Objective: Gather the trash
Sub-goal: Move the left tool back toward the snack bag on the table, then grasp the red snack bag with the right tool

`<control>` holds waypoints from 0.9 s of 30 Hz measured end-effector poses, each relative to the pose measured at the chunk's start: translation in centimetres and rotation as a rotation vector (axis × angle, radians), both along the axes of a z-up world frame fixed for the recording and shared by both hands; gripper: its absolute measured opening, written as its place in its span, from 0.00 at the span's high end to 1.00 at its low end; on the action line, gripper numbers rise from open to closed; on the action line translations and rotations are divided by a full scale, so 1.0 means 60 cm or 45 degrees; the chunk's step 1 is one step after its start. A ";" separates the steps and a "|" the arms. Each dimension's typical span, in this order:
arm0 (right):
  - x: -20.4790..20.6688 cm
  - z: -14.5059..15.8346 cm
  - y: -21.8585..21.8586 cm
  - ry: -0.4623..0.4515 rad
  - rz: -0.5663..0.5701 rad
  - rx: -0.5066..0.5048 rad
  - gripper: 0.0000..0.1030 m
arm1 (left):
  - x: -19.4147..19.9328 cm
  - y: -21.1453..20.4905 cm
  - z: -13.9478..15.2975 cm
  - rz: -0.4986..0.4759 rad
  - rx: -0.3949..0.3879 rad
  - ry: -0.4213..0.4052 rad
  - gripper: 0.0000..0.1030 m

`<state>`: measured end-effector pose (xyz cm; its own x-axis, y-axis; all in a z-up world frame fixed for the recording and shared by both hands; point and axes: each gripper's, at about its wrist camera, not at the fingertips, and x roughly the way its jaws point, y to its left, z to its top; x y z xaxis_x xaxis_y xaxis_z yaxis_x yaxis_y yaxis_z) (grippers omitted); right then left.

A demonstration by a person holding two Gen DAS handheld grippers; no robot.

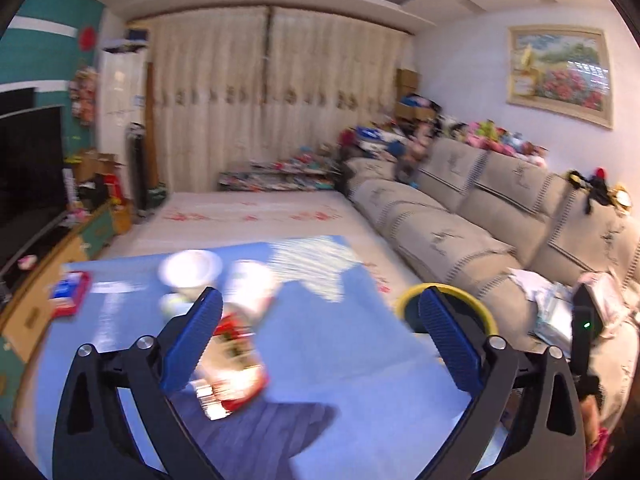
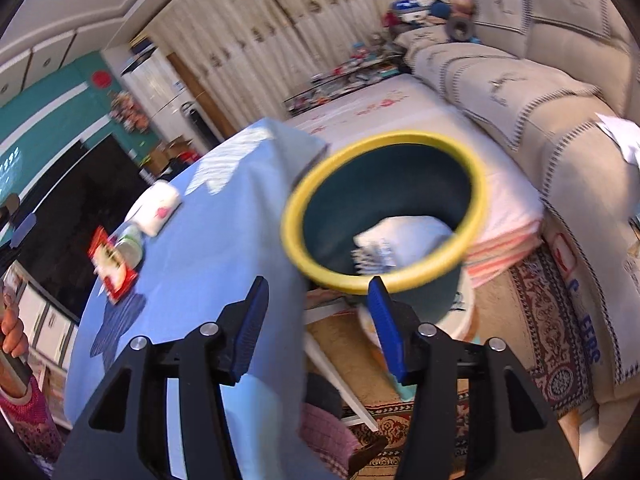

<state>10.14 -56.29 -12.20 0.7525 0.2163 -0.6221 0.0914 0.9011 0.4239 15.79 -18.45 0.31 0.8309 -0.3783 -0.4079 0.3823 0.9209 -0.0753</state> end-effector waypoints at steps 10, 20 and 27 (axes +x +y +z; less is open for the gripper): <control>0.100 0.085 0.258 -0.124 0.468 -0.131 0.30 | -0.088 0.267 -0.050 0.394 -0.046 0.025 0.05; 0.207 0.061 0.469 -0.063 0.737 -0.341 0.10 | -0.113 0.342 -0.096 0.464 -0.129 0.082 0.05; 0.264 0.018 0.520 0.085 0.716 -0.412 0.10 | -0.113 0.353 -0.114 0.462 -0.140 0.112 0.05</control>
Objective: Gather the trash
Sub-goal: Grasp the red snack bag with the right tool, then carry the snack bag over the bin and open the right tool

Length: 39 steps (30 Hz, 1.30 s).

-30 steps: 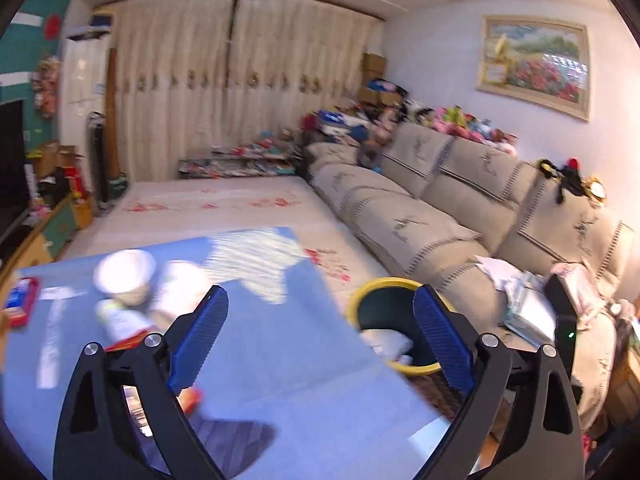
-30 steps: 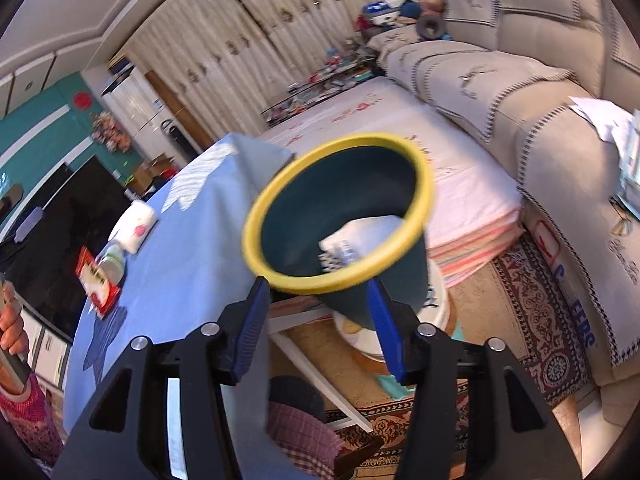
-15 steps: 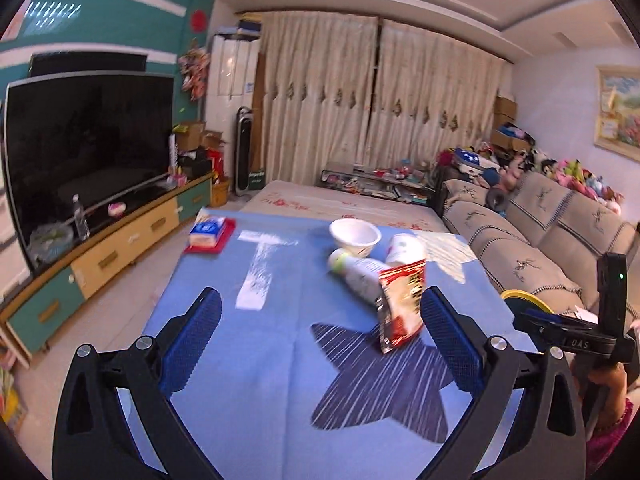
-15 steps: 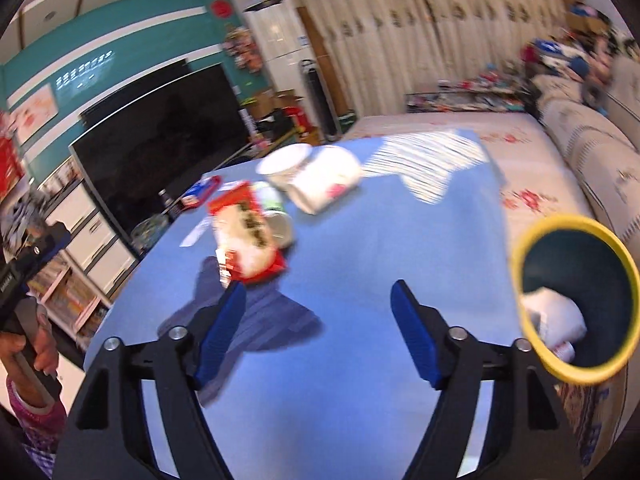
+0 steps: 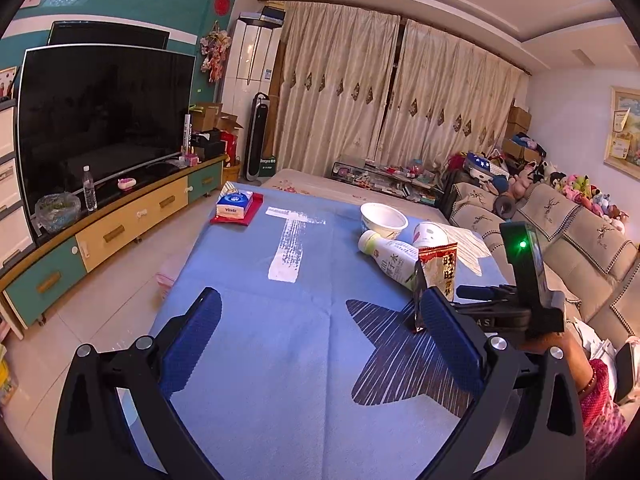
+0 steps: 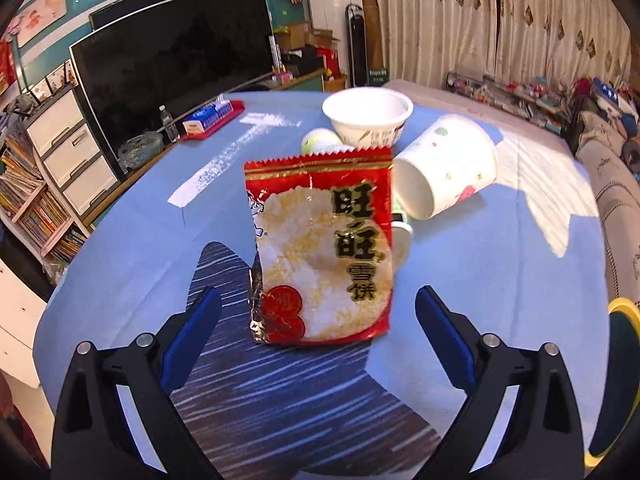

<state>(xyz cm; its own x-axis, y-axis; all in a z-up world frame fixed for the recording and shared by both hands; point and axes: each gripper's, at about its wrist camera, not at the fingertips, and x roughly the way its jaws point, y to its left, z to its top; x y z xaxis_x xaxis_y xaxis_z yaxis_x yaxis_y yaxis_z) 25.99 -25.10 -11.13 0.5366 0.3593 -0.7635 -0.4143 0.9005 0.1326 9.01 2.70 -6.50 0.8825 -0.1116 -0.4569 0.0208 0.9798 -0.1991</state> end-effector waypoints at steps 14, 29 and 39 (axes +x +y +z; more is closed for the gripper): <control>-0.031 0.017 -0.020 0.009 -0.025 0.075 0.61 | 0.029 -0.016 -0.022 -0.029 -0.028 0.057 0.05; -0.118 0.079 -0.165 -0.091 -0.178 0.255 0.61 | 0.046 -0.068 -0.031 -0.107 0.003 0.089 0.05; -0.131 0.063 -0.371 -0.112 -0.521 0.251 0.59 | 0.074 -0.121 -0.043 -0.171 0.036 0.129 0.05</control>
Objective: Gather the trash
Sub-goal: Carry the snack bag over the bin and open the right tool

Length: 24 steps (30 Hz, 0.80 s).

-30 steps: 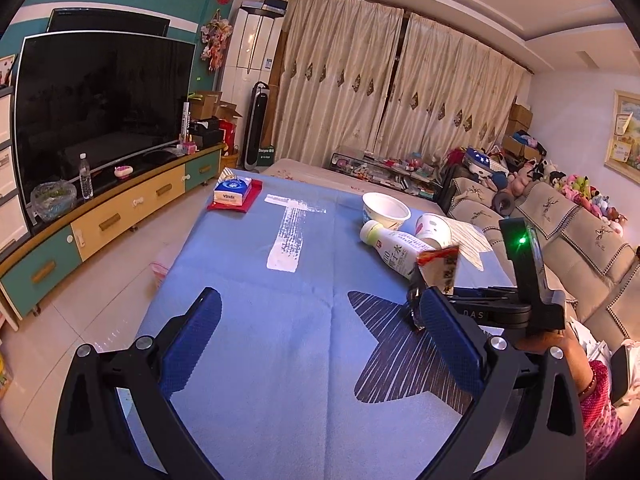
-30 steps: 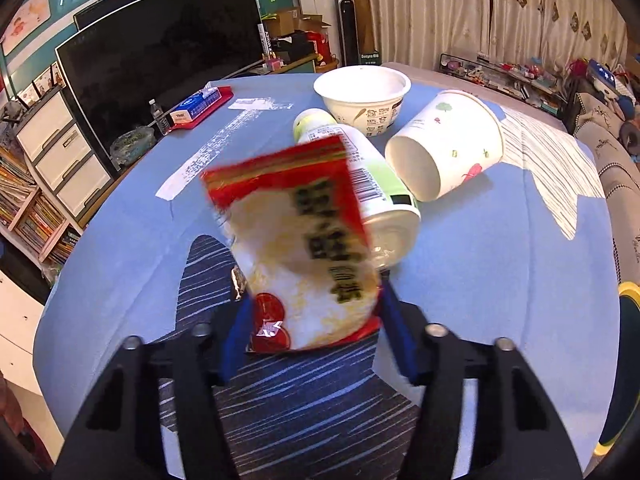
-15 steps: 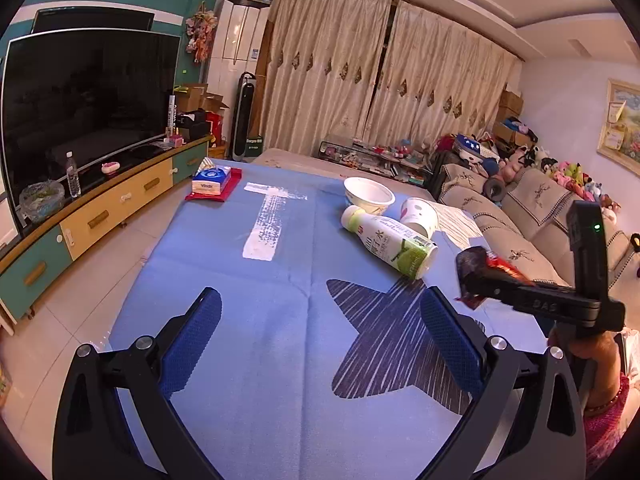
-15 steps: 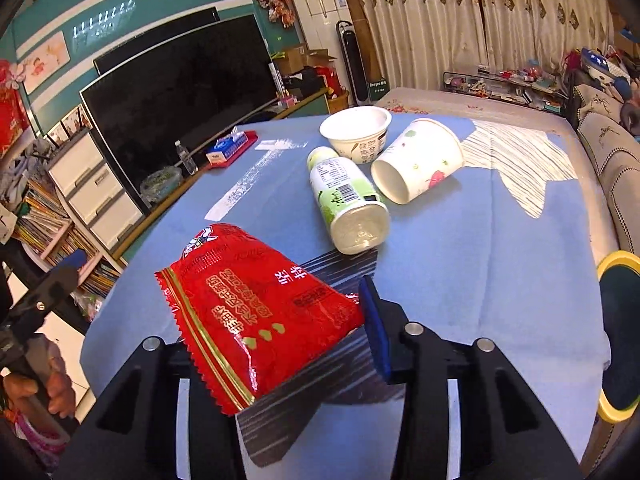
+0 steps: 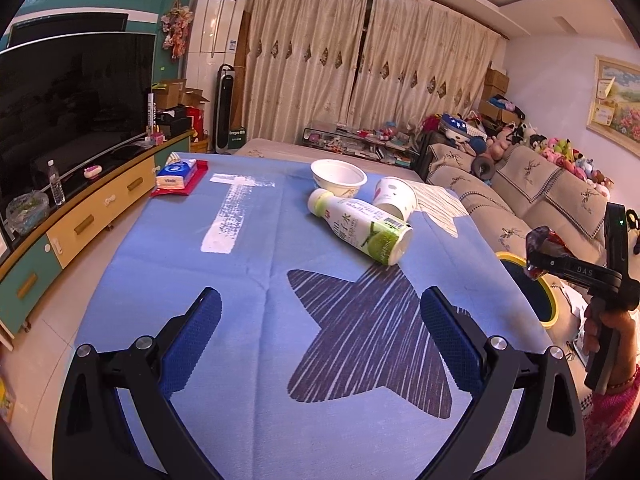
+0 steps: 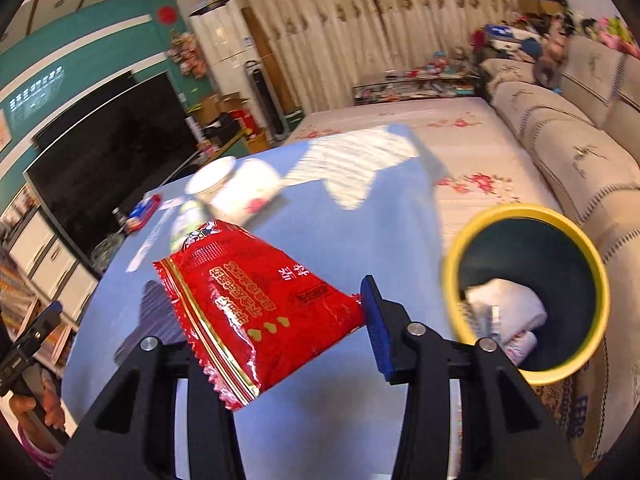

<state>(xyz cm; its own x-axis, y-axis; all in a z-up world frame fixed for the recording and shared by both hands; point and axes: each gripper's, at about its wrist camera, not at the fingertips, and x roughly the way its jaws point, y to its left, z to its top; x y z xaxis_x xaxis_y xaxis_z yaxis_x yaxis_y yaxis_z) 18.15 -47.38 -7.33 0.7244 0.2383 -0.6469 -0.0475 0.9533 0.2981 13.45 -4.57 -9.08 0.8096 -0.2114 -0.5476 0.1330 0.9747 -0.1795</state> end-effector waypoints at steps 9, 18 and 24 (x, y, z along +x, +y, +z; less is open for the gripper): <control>0.015 -0.076 -0.186 0.123 -0.298 0.005 0.58 | 0.027 -0.060 -0.005 -0.068 0.039 0.028 0.05; 0.058 -0.141 -0.259 0.226 -0.400 0.017 0.56 | 0.049 -0.108 -0.008 -0.130 0.072 0.049 0.05; 0.070 -0.157 -0.259 0.251 -0.430 0.021 0.49 | 0.057 -0.126 -0.008 -0.152 0.084 0.053 0.05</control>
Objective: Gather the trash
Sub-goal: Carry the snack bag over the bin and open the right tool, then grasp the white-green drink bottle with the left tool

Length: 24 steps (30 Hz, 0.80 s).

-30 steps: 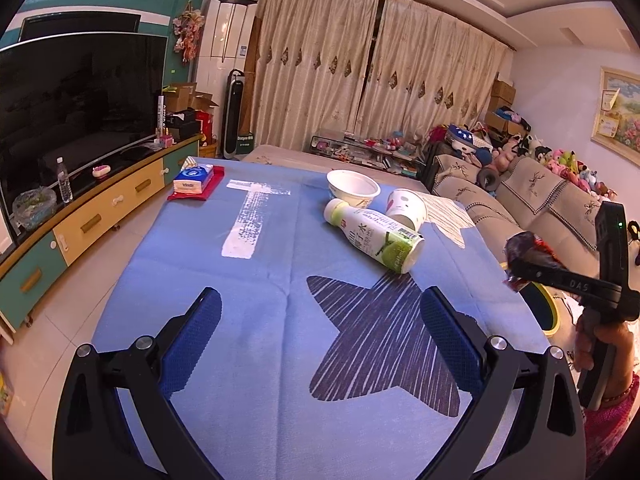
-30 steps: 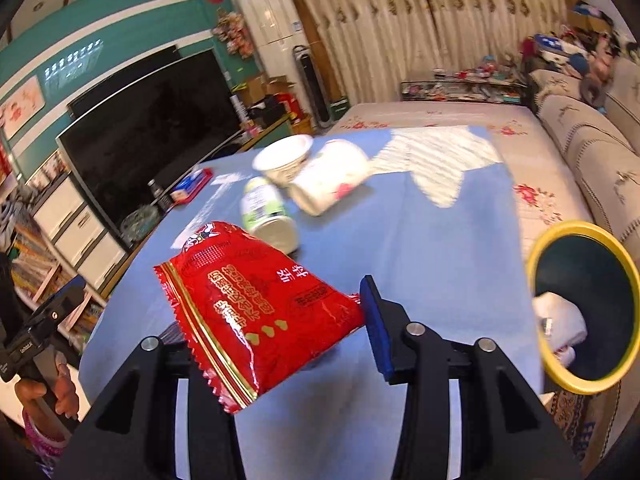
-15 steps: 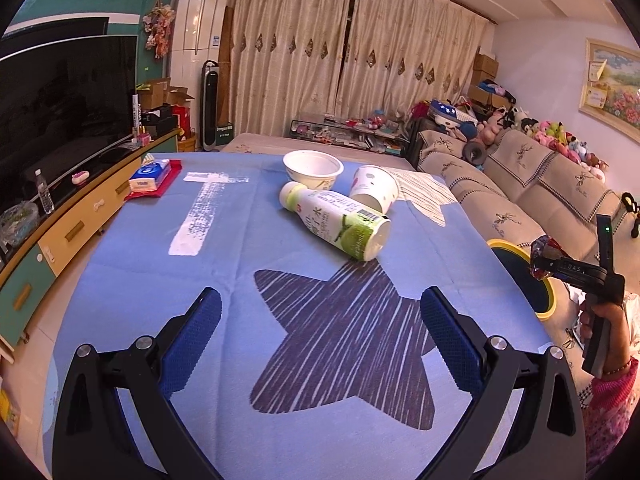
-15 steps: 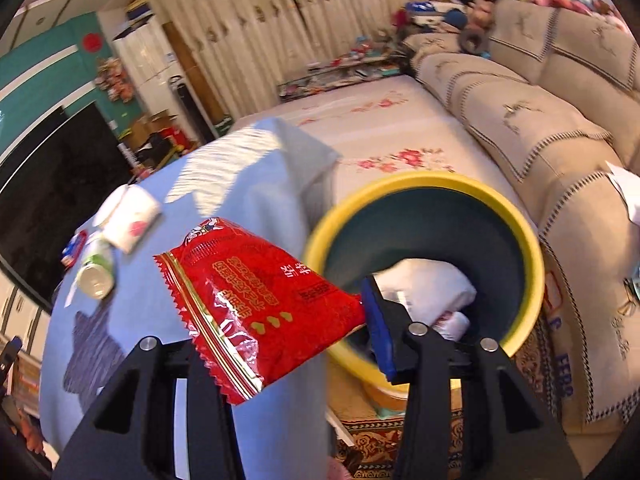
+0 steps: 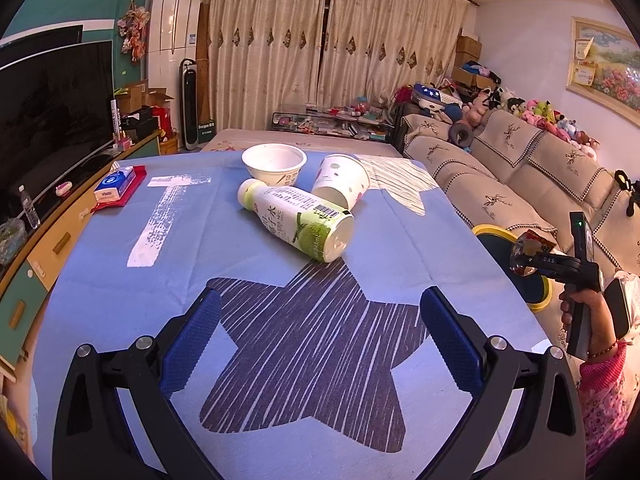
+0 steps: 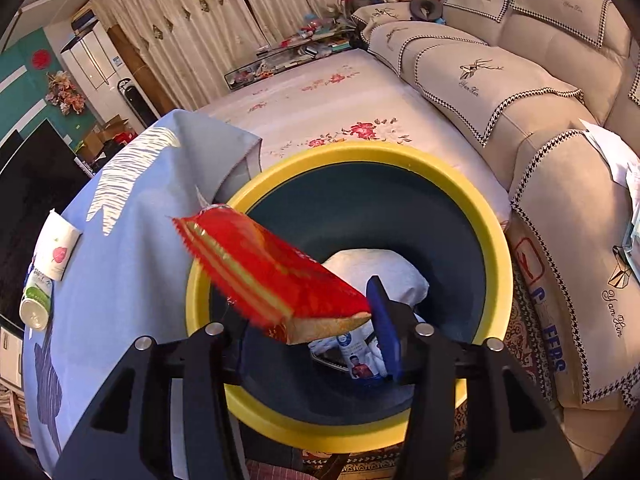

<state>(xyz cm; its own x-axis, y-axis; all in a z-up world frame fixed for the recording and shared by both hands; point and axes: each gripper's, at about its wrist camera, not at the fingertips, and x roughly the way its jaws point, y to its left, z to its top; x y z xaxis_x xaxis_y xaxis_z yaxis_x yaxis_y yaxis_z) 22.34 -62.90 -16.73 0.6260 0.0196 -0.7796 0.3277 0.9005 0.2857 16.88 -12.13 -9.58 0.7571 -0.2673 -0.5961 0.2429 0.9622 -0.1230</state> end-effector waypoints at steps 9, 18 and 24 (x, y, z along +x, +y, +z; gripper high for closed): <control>-0.001 -0.005 -0.004 -0.005 -0.045 0.013 0.33 | 0.009 -0.006 -0.006 -0.009 -0.004 0.020 0.05; -0.009 0.007 0.006 -0.029 -0.025 0.008 0.32 | 0.040 -0.016 -0.014 0.069 -0.020 0.071 0.05; -0.016 0.016 0.012 -0.057 0.002 0.017 0.30 | 0.087 -0.052 -0.017 0.183 0.015 0.077 0.05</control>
<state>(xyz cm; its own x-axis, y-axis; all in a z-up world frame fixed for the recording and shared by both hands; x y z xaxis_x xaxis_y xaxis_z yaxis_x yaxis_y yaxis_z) 21.40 -62.21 -15.79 0.6600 0.0303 -0.7506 0.3133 0.8970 0.3117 22.12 -15.27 -10.63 0.7495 -0.1517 -0.6444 0.0953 0.9880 -0.1218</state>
